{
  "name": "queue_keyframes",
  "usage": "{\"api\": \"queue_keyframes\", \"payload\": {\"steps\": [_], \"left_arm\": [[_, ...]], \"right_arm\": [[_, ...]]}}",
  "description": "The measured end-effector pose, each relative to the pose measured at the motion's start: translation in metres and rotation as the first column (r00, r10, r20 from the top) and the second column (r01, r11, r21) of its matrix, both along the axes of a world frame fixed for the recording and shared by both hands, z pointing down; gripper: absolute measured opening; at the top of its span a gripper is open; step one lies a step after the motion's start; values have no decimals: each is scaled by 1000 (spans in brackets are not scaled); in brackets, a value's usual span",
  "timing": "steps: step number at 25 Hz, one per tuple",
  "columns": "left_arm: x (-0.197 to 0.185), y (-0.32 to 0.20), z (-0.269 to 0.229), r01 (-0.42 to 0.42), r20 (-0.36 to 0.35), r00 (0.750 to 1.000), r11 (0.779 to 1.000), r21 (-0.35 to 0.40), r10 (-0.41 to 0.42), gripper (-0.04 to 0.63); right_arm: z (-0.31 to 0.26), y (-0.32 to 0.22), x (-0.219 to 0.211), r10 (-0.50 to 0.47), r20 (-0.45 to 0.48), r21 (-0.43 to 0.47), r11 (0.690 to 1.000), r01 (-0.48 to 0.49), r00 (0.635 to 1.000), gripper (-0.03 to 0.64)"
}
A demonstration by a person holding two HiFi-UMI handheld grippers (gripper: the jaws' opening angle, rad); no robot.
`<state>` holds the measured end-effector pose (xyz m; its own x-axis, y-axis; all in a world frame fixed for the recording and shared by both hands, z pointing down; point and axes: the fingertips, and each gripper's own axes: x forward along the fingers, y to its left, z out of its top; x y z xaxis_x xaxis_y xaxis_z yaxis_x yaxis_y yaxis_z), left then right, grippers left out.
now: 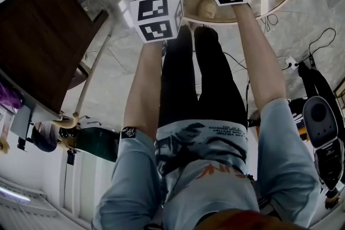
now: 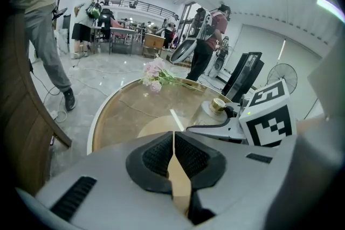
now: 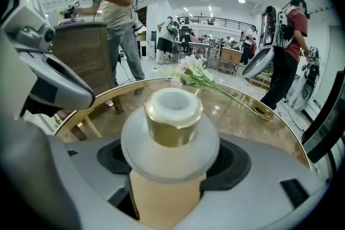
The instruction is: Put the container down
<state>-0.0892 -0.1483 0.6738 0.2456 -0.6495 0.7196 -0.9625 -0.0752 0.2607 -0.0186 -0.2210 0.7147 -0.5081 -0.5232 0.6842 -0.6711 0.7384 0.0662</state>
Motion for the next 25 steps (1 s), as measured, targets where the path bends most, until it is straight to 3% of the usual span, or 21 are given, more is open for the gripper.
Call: {"api": "queue_keyframes", "payload": {"steps": [6, 10, 16, 21, 25], "left_arm": [[2, 9, -15, 12, 3, 1000, 1000, 28, -12, 37], [11, 24, -32, 18, -3, 1000, 999, 43, -18, 35], [35, 52, -74, 25, 11, 1000, 996, 83, -26, 29], [59, 71, -140, 39, 34, 998, 987, 153, -45, 28], [66, 60, -207, 41, 56, 997, 968, 246, -56, 28]], "right_arm": [[-17, 29, 29, 76, 74, -53, 996, -72, 994, 359], [-36, 58, 60, 148, 78, -48, 988, -145, 986, 158], [-87, 91, 94, 199, 119, -29, 980, -197, 973, 25], [-158, 110, 119, 206, 204, -47, 979, -201, 957, 11], [-224, 100, 131, 220, 244, -3, 974, -226, 944, 11]]}}
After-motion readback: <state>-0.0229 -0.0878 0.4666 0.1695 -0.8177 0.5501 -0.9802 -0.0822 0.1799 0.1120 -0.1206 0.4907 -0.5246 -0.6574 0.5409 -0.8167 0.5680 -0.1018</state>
